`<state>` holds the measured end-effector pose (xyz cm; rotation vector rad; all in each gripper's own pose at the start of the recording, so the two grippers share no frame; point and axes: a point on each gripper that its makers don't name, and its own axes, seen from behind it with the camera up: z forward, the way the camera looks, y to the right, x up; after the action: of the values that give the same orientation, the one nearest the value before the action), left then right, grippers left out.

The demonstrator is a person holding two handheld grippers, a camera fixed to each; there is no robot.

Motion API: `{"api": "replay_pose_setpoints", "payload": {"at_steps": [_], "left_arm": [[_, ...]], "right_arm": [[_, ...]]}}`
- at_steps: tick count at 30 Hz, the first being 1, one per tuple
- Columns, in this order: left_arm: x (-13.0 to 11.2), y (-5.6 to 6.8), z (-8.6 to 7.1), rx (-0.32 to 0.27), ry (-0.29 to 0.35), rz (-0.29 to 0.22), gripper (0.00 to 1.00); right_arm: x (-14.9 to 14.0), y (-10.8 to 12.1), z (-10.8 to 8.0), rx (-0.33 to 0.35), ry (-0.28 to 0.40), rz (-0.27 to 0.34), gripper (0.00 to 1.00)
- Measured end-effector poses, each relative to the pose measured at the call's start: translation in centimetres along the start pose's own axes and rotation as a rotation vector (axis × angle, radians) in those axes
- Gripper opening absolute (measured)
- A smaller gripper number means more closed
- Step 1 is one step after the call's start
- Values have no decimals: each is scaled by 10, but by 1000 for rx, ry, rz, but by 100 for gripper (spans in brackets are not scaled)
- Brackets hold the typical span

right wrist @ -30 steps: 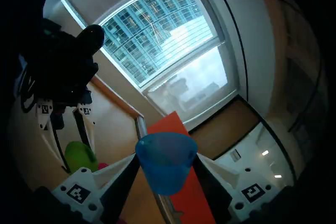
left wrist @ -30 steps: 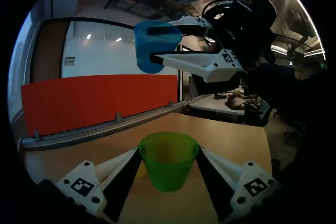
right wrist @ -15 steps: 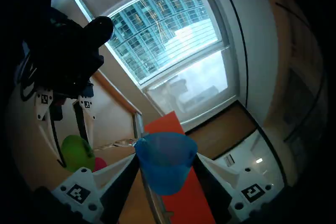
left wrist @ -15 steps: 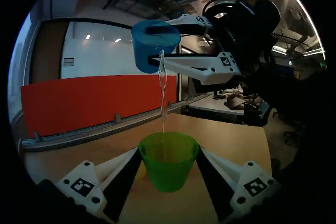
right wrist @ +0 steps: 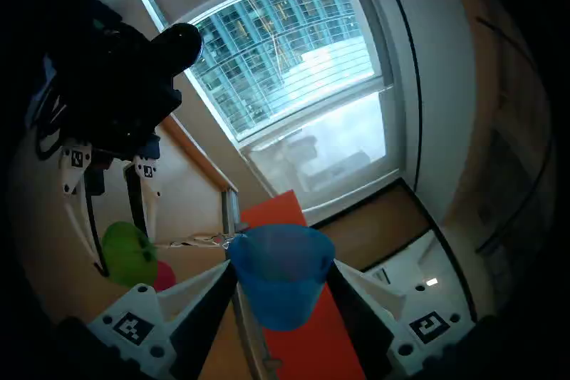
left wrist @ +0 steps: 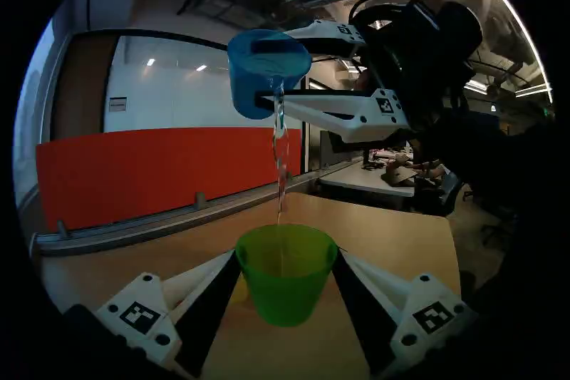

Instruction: Pour water

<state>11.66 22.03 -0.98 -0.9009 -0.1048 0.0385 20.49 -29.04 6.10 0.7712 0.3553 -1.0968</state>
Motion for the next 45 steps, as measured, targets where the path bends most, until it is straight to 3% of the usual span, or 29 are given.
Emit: {"api": "replay_pose_setpoints", "payload": {"at_steps": [45], "left_arm": [[3,-1,0,4,8,8,87]], "right_arm": [[4,22,0,-42,-12,-186,88]]}}
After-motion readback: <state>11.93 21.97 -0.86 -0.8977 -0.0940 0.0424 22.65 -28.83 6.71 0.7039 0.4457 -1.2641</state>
